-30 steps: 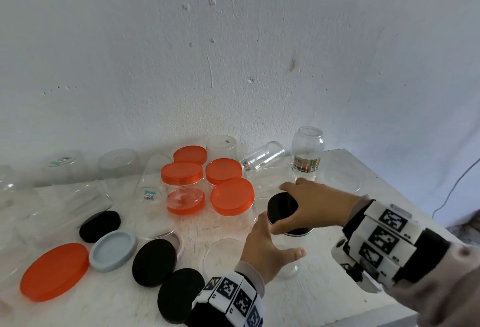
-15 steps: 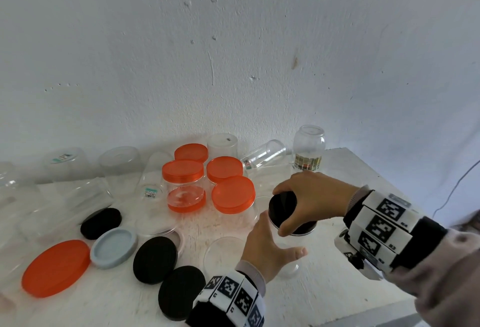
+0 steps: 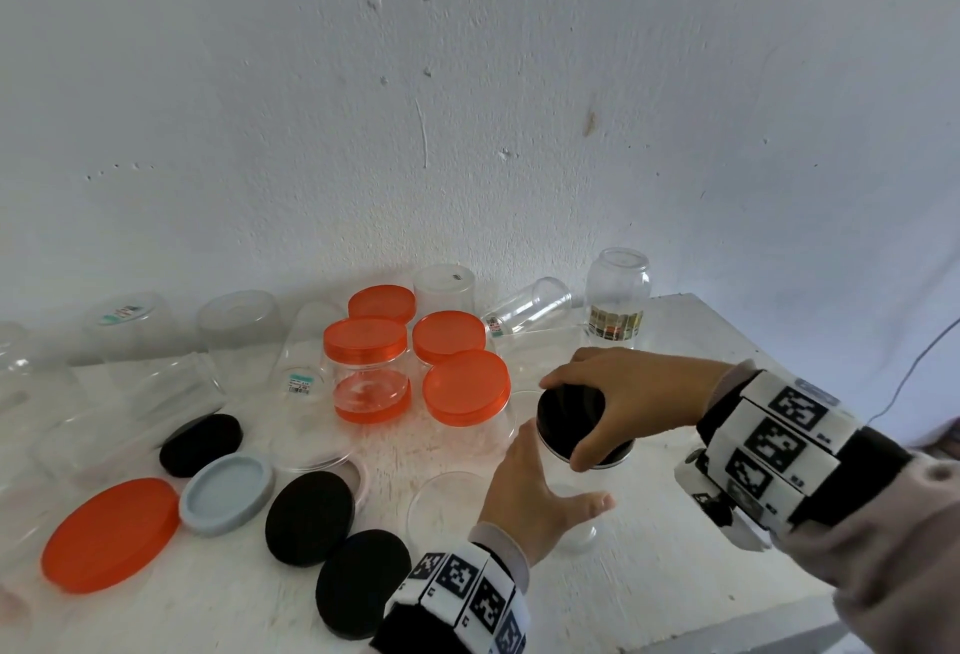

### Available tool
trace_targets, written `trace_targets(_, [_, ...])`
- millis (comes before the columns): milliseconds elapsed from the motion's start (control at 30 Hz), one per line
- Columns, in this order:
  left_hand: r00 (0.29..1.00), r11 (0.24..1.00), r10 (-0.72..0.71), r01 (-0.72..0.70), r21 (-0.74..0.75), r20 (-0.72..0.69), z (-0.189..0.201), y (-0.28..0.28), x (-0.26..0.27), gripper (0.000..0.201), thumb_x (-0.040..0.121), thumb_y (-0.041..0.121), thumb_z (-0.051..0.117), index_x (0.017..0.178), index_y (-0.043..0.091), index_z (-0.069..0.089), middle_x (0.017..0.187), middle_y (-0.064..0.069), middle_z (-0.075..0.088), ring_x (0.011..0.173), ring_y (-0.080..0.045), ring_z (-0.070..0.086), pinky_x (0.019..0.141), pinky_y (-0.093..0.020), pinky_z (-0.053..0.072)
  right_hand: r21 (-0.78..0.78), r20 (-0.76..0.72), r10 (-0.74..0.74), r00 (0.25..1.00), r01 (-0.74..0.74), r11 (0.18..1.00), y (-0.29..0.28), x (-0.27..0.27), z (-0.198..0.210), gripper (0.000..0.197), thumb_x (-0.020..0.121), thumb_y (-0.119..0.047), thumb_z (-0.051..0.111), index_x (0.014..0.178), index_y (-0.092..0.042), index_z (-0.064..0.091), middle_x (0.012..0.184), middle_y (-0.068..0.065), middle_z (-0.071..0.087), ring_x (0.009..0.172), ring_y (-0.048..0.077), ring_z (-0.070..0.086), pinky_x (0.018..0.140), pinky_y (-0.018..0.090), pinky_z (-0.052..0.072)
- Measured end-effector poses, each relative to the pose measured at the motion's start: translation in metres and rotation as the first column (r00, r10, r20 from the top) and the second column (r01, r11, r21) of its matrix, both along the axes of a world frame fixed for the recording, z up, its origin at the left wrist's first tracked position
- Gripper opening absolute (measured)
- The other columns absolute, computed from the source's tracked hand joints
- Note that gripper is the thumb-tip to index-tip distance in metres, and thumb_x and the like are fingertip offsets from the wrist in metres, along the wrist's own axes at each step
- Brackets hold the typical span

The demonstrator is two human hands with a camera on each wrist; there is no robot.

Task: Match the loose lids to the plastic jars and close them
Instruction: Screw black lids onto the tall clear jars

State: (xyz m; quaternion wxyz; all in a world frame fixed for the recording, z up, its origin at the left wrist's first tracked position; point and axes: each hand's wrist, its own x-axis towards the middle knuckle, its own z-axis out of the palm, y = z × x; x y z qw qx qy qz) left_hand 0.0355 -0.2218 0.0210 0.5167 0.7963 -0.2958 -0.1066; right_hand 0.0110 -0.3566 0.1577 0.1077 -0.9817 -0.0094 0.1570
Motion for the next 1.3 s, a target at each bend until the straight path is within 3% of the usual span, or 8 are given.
trace_targets(233, [1.0, 1.0, 0.003, -0.003, -0.007, -0.006, 0.001, 0.0, -0.001, 0.081, 0.065, 0.044, 0.082, 0.131, 0.032, 0.037, 0.126, 0.015, 0.051, 0.117, -0.005, 0.046, 0.098, -0.02, 0.037, -0.036, 0.137, 0.036, 0.99, -0.032, 0.999, -0.003, 0.0, -0.008, 0.078, 0.066, -0.062, 0.074, 0.134, -0.036, 0.047, 0.107, -0.017, 0.046, 0.103, 0.006, 0.044, 0.084, 0.021, 0.041])
trace_targets(400, [1.0, 1.0, 0.013, -0.013, -0.024, -0.019, -0.001, 0.0, -0.001, 0.08, 0.064, 0.044, 0.083, 0.129, 0.036, 0.037, 0.125, 0.016, 0.051, 0.116, -0.005, 0.046, 0.097, -0.021, 0.038, -0.046, 0.228, -0.028, 0.973, 0.039, 0.998, 0.0, -0.004, -0.017, 0.068, 0.065, -0.071, 0.067, 0.119, -0.03, 0.056, 0.097, -0.012, 0.053, 0.089, 0.009, 0.052, 0.076, 0.022, 0.048])
trace_targets(567, [1.0, 0.999, -0.004, 0.003, -0.036, -0.014, -0.002, 0.001, 0.0, 0.076, 0.065, 0.042, 0.083, 0.127, 0.036, 0.039, 0.124, 0.014, 0.053, 0.115, -0.005, 0.047, 0.098, -0.023, 0.039, -0.127, 0.206, -0.068, 0.976, 0.096, 0.987, 0.006, -0.005, -0.022, 0.077, 0.071, -0.074, 0.058, 0.13, -0.027, 0.045, 0.11, -0.004, 0.048, 0.099, 0.016, 0.049, 0.084, 0.029, 0.049])
trace_targets(700, [1.0, 1.0, -0.013, 0.013, -0.013, -0.015, -0.002, 0.001, 0.001, 0.08, 0.066, 0.043, 0.082, 0.131, 0.034, 0.036, 0.127, 0.014, 0.05, 0.117, -0.005, 0.046, 0.1, -0.023, 0.038, -0.039, 0.052, -0.009, 0.999, 0.011, 0.999, -0.003, -0.006, -0.01, 0.082, 0.074, -0.064, 0.066, 0.143, -0.033, 0.033, 0.125, -0.009, 0.04, 0.114, 0.012, 0.038, 0.096, 0.029, 0.041])
trace_targets(767, [1.0, 1.0, -0.01, 0.009, -0.018, -0.021, -0.002, 0.0, 0.001, 0.081, 0.066, 0.042, 0.082, 0.132, 0.033, 0.036, 0.128, 0.014, 0.05, 0.118, -0.006, 0.045, 0.1, -0.022, 0.037, -0.008, 0.044, 0.0, 0.999, 0.0, 1.0, -0.005, -0.007, -0.006, 0.082, 0.073, -0.059, 0.07, 0.143, -0.034, 0.035, 0.121, -0.011, 0.043, 0.112, 0.011, 0.041, 0.092, 0.025, 0.041])
trace_targets(1000, [1.0, 1.0, -0.004, 0.004, -0.03, -0.008, -0.004, 0.0, 0.001, 0.078, 0.065, 0.044, 0.082, 0.128, 0.038, 0.036, 0.126, 0.016, 0.05, 0.115, -0.004, 0.046, 0.096, -0.02, 0.037, -0.051, 0.222, -0.049, 0.974, 0.062, 0.997, 0.0, -0.011, -0.016, 0.066, 0.067, -0.071, 0.066, 0.113, -0.025, 0.058, 0.096, -0.008, 0.055, 0.089, 0.012, 0.054, 0.074, 0.023, 0.048])
trace_targets(1167, [1.0, 0.999, -0.011, 0.01, -0.044, -0.007, -0.005, 0.0, 0.001, 0.073, 0.065, 0.042, 0.082, 0.123, 0.04, 0.038, 0.123, 0.017, 0.052, 0.114, -0.004, 0.047, 0.095, -0.021, 0.038, -0.113, 0.266, -0.132, 0.955, 0.167, 0.979, 0.006, -0.015, -0.022, 0.081, 0.066, -0.082, 0.055, 0.118, -0.019, 0.054, 0.101, -0.003, 0.053, 0.089, 0.015, 0.054, 0.073, 0.024, 0.046])
trace_targets(1300, [1.0, 0.999, -0.004, 0.004, -0.034, -0.012, -0.005, -0.001, 0.001, 0.076, 0.065, 0.041, 0.081, 0.126, 0.037, 0.037, 0.125, 0.015, 0.051, 0.115, -0.004, 0.047, 0.095, -0.02, 0.037, -0.04, 0.049, -0.069, 0.996, 0.071, 0.997, 0.002, -0.011, -0.007, 0.084, 0.071, -0.063, 0.069, 0.14, -0.027, 0.037, 0.119, -0.006, 0.043, 0.109, 0.014, 0.045, 0.091, 0.028, 0.046])
